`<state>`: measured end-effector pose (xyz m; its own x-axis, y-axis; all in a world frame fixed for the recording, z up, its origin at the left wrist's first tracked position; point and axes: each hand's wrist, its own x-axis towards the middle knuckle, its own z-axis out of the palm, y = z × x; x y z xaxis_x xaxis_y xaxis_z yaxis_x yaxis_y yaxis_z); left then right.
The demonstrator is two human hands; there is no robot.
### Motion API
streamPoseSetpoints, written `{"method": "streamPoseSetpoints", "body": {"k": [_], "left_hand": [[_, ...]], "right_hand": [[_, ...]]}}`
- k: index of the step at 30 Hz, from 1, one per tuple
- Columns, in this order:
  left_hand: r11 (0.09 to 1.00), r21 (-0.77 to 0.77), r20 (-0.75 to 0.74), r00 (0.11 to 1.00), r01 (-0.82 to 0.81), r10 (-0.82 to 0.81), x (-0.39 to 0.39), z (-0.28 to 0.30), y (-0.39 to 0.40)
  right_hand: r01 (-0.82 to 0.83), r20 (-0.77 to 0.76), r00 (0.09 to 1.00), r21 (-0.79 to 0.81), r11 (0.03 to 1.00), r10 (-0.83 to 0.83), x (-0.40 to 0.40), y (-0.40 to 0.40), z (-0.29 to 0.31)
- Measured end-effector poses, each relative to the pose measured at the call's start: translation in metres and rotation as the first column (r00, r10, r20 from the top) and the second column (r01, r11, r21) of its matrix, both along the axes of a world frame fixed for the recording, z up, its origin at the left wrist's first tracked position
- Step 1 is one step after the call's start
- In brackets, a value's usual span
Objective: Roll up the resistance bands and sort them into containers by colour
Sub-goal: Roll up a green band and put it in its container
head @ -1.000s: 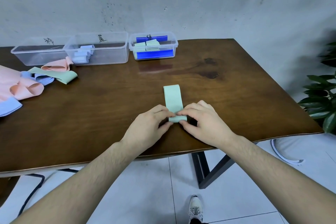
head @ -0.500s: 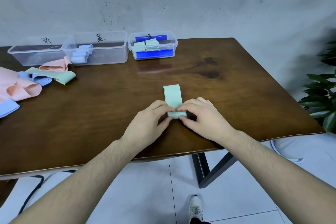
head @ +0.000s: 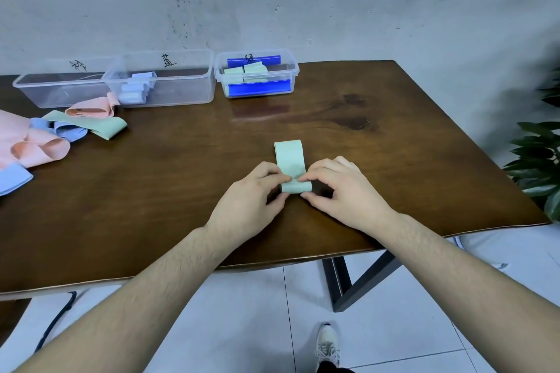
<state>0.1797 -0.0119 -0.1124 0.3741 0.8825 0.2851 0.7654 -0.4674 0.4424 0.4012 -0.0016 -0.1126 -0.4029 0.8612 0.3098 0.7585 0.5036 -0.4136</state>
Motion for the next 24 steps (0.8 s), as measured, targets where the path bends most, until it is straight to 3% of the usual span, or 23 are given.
{"method": "streamPoseSetpoints", "body": {"k": [6,24], "left_hand": [[0.999,0.029,-0.066,0.998,0.022,-0.02,0.001,0.001,0.004],[0.996,0.058,0.058,0.996,0.067,-0.07,-0.008,-0.004,-0.036]], "right_hand": [[-0.011,0.018,1.0,-0.049,0.999,0.012,-0.001,0.004,0.003],[-0.068,0.007,0.998,-0.031,0.997,0.068,0.005,-0.039,0.004]]}}
